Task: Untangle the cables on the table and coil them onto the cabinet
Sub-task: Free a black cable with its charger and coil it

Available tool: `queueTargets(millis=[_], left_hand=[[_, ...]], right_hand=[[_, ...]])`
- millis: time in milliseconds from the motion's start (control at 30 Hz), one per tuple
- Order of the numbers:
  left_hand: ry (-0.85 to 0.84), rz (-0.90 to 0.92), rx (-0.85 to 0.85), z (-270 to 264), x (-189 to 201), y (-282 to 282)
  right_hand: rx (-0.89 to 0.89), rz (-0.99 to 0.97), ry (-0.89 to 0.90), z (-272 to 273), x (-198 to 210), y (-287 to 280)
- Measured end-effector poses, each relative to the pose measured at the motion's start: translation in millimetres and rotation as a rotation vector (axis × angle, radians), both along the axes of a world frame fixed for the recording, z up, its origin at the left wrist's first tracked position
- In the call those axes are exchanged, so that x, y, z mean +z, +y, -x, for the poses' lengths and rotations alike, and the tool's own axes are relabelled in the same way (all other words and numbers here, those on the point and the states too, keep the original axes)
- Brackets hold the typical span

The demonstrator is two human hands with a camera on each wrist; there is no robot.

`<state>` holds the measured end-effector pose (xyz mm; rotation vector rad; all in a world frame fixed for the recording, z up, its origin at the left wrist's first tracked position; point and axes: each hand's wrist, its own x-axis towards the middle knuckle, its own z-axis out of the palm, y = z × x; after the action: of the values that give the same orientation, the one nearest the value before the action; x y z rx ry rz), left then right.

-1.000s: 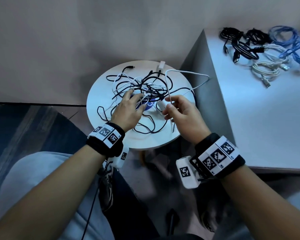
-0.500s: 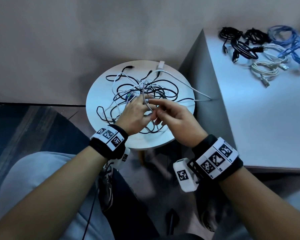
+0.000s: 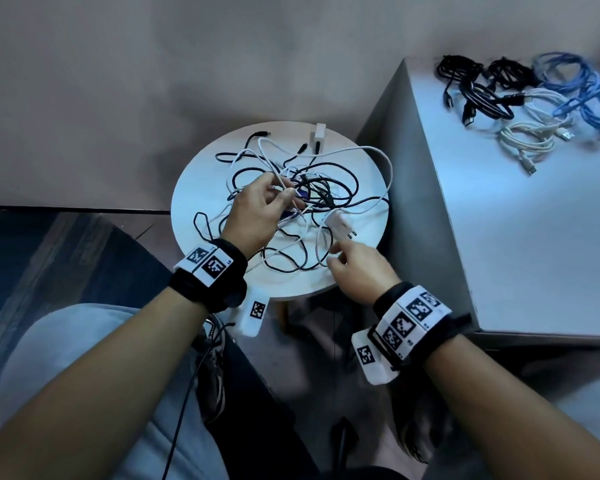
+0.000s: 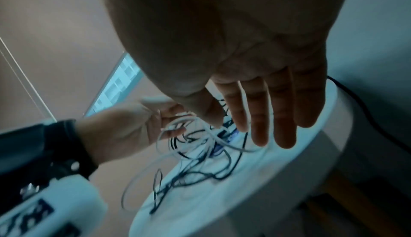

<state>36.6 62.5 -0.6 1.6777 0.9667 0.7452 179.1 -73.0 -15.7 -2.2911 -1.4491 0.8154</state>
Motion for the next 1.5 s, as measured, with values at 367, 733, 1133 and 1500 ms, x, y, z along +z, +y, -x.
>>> queueTargets(millis=[367, 733, 1133, 1500], left_hand=[[-0.467, 0.394, 0.001, 2.3, 21.8, 6.1], [-0.57, 0.405, 0.019, 7.3, 29.1, 12.5], [0.116, 0.185, 0.008, 11.8, -0.5, 20.5], [0.386, -0.104, 0.175, 18.8, -7.6, 25.5]], right_hand=[[-0.022, -0.219, 0.103, 23.4, -0.6, 8.6], [0.02, -0.219, 0.106, 11.1, -30.1, 30.8], [-0.325, -0.222, 0.124, 3.2, 12.0, 29.3], [-0.288, -0.04, -0.094, -12.6, 27.8, 10.5]])
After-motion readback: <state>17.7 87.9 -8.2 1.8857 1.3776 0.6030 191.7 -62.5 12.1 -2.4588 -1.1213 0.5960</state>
